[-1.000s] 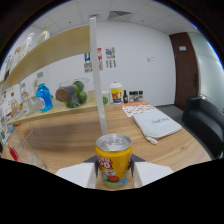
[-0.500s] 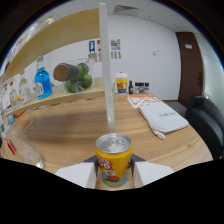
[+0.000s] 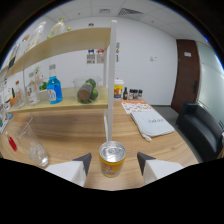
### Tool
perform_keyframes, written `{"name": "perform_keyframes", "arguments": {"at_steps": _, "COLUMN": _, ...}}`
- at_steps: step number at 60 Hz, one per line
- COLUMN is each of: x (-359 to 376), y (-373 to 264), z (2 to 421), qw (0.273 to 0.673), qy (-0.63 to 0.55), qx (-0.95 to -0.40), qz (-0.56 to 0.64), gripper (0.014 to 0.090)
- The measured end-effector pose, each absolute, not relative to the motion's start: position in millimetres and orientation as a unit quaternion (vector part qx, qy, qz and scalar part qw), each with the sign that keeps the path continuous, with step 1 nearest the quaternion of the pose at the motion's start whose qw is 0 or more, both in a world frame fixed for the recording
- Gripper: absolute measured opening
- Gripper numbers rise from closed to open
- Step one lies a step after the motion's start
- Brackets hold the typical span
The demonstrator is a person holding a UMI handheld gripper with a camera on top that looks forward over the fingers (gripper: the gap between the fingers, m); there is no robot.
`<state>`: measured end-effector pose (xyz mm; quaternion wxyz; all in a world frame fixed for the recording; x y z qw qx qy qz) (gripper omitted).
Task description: Make me a cup of Vodka Sunrise.
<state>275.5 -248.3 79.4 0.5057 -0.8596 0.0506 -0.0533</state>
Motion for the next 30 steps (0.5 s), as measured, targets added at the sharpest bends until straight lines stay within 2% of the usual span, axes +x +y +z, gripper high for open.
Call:
{"name": "perform_keyframes", "arguments": {"at_steps": 13, "x": 215, "y": -293, "z": 153, "qw": 0.550, "qy": 0.048, "qx": -0.833, "qz": -0.028, "gripper": 0.0857}}
{"name": "perform_keyframes", "arguments": {"at_steps": 22, "x": 153, "y": -318, "z": 165, "qw": 0.564, "qy": 0.031, "qx": -0.825, "qz": -0.004, "gripper": 0.0856}}
{"name": "perform_keyframes", "arguments": {"at_steps": 30, "x": 96, "y": -327, "z": 161, "qw": 0.559, "qy": 0.011, "qx": -0.829, "qz": 0.012, "gripper": 0.0857}}
